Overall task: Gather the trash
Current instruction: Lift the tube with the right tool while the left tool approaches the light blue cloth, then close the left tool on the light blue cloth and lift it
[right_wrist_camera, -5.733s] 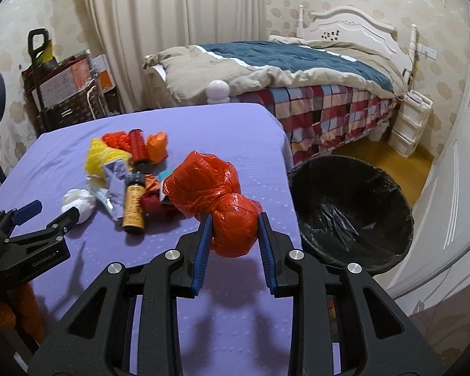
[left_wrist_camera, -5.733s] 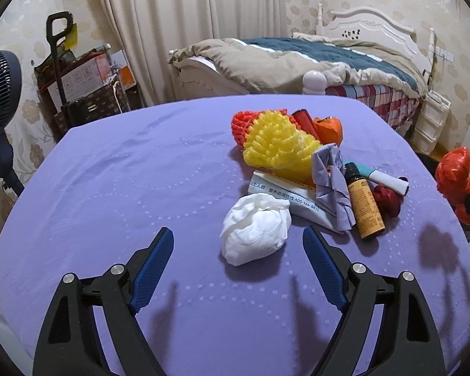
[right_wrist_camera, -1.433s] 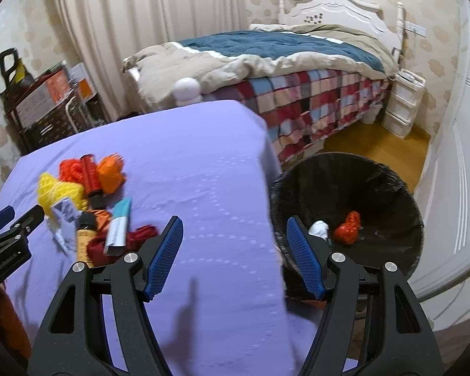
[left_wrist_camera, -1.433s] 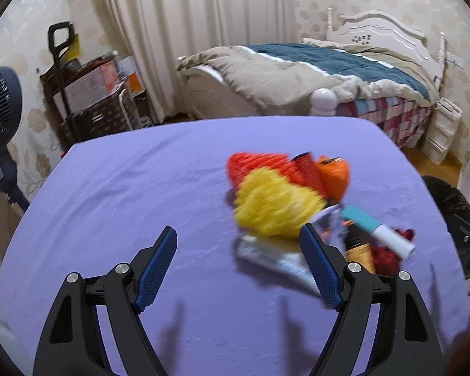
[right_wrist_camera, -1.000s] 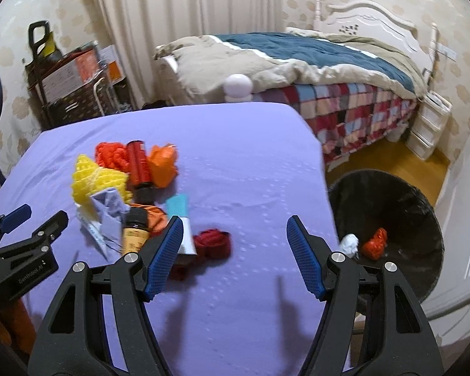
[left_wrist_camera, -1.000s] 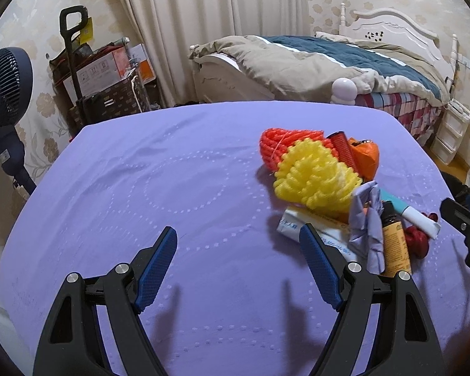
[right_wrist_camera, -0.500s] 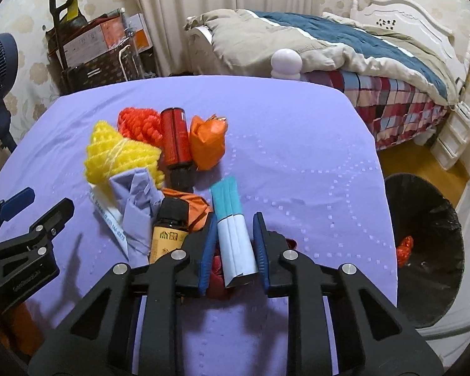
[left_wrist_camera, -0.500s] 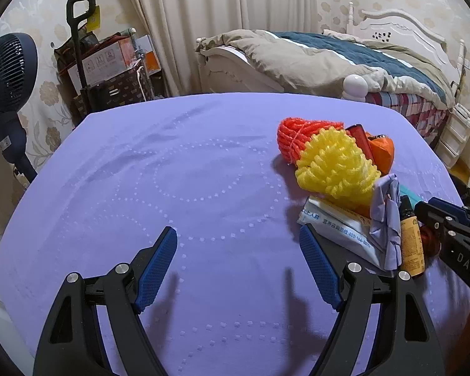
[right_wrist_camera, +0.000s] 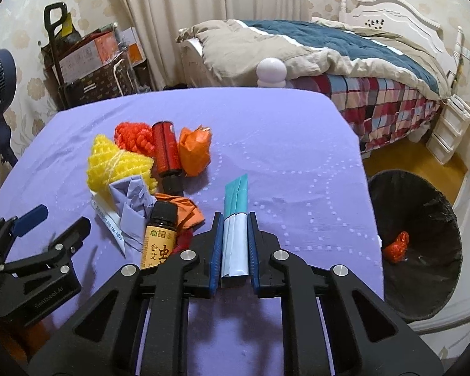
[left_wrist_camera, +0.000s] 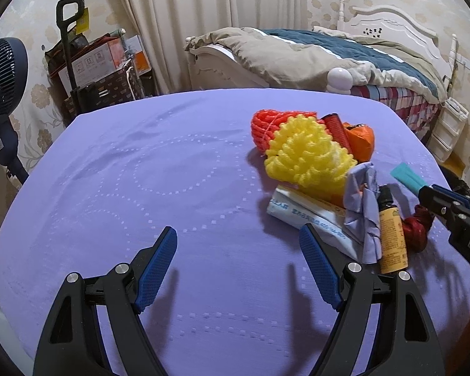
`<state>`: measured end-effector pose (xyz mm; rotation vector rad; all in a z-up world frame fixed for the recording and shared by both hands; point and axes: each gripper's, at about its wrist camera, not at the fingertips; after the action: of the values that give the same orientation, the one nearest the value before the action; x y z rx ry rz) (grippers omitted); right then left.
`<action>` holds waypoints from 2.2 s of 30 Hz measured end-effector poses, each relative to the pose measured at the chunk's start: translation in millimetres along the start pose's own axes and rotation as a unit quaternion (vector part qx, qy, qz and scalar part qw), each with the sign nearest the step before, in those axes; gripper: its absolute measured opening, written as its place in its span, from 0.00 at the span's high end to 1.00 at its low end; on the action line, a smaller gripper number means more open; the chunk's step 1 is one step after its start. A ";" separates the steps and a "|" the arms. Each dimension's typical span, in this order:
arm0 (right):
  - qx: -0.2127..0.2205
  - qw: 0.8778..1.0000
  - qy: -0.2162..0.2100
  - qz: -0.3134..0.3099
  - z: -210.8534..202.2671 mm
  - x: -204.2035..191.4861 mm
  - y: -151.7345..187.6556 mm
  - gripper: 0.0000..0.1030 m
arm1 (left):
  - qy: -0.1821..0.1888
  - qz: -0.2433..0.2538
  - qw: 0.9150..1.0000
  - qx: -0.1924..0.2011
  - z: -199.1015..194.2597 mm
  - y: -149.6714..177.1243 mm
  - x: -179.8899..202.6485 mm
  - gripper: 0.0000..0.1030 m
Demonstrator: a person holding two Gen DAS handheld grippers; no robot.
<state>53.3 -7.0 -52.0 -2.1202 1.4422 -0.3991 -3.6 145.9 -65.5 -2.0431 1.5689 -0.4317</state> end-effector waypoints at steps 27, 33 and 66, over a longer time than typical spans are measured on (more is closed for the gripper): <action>-0.031 0.998 0.031 0.037 13.1 38.5 21.9 0.87 | 0.005 0.012 1.000 -0.011 5.6 -1.2 16.9 0.24; -0.031 0.999 0.027 0.033 15.6 36.4 18.1 0.87 | 0.005 0.000 1.000 -0.017 12.6 -11.0 16.4 0.24; -0.030 0.999 0.015 0.037 16.6 39.0 18.3 0.87 | 0.034 0.006 0.999 0.000 -7.9 -13.6 39.1 0.25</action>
<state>63.0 -43.6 -78.3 -2.1079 1.5633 -0.3652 13.8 109.4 -53.7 -2.0389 1.6202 -0.5016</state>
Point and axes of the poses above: each gripper's, at about its wrist camera, not at the fingertips, and z roughly the way its jaws point, x to its right, y to its underside, and after that the axes turned 7 degrees about -x, right-handed
